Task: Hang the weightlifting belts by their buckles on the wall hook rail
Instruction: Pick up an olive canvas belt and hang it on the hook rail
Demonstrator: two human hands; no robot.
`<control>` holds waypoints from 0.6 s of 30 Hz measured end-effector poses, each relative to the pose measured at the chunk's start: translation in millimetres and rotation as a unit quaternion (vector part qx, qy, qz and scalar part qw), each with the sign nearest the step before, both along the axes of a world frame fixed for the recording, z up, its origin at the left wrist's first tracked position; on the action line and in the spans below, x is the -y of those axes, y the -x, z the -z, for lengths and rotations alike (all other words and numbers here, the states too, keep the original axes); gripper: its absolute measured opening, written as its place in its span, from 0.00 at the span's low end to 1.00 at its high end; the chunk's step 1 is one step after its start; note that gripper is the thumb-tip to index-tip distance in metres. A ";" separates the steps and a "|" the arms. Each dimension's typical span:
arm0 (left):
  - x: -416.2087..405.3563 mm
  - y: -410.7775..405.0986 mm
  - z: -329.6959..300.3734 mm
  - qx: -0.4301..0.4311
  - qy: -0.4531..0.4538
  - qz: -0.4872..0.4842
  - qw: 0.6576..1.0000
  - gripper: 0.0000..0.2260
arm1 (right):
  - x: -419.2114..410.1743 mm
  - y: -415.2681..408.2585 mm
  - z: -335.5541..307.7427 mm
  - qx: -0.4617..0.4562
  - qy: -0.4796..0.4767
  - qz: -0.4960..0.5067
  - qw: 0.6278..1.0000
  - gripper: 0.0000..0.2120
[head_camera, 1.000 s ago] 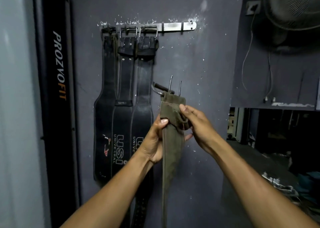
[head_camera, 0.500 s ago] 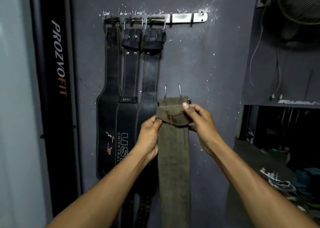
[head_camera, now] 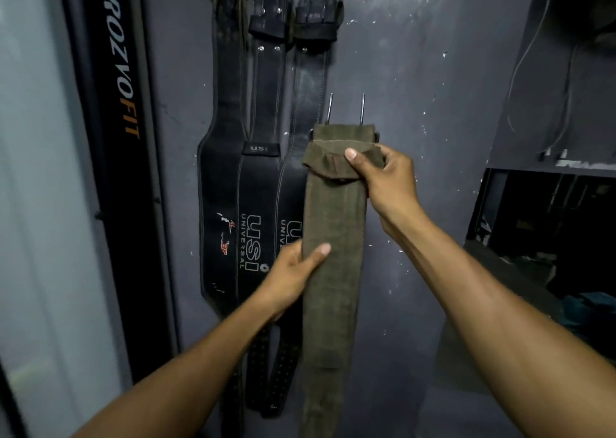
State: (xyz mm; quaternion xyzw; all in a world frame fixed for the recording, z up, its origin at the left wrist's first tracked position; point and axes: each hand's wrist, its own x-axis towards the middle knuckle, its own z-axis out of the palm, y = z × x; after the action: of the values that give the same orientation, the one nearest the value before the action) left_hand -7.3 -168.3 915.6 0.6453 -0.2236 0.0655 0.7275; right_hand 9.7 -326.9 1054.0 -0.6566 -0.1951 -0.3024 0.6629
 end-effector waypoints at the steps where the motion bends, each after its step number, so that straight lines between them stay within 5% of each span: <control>1: -2.1 -1.8 30.6 -0.029 -0.027 0.017 0.999 0.07 | -0.3 -1.1 -5.0 0.005 -0.006 0.004 1.000 0.14; 5: -7.6 -0.9 120.9 -0.127 -0.155 0.035 0.979 0.05 | -3.0 -2.4 -22.1 0.019 -0.051 -0.011 0.998 0.12; 8: -4.1 -1.0 117.2 -0.113 -0.168 0.034 0.979 0.06 | -5.2 -0.1 -28.3 0.028 -0.057 -0.016 0.998 0.08; 18: 10.0 -5.7 -41.1 -0.008 0.098 0.045 0.994 0.06 | -8.4 -2.6 -8.9 0.025 -0.054 -0.021 0.998 0.03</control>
State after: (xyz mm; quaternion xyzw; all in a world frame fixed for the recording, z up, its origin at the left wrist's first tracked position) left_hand -1.6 -178.4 956.7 0.5612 -0.2389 0.0491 0.7910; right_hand 12.3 -318.5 1062.9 -0.6084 -0.2083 -0.3147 0.6982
